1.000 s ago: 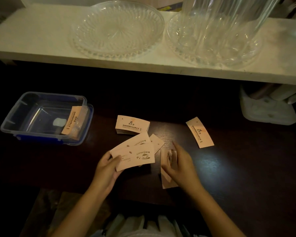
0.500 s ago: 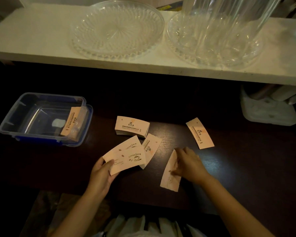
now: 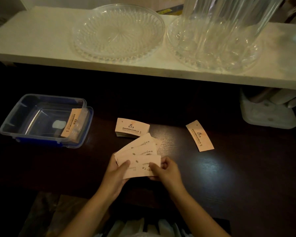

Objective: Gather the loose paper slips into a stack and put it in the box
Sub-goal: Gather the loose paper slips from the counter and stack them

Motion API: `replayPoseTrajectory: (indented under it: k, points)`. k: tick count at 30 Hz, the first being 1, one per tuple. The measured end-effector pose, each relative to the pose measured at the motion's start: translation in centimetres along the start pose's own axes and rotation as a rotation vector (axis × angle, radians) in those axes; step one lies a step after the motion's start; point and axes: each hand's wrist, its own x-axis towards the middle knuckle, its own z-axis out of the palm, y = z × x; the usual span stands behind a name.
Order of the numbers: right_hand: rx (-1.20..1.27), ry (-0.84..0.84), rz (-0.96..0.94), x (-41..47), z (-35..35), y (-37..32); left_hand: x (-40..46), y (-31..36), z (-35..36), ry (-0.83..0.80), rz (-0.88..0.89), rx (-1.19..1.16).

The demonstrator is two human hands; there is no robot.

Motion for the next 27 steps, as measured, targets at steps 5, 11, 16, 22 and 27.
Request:
replayPoseTrajectory:
  k: [5, 11, 16, 22, 27]
  points:
    - [-0.643, 0.199, -0.382, 2.4, -1.4, 0.6, 0.0, 0.4, -2.6, 0.156, 0.005, -0.018]
    - [-1.406, -0.063, -0.519, 5.5, 0.5, 1.3, -0.2, 0.5, -5.0, 0.242, -0.019, -0.044]
    - [-1.563, -0.060, -0.544, 3.6, 1.1, 3.0, -0.2, 0.9, -4.7, 0.215, -0.017, -0.035]
    - [-1.110, 0.064, -0.877, 0.6, -3.7, 1.4, -0.1, 1.0, -4.4, 0.201, -0.019, -0.075]
    - [-0.162, 0.336, -0.435, 0.2, -6.0, -1.3, 0.5, 0.8, -4.0, 0.166, -0.078, -0.196]
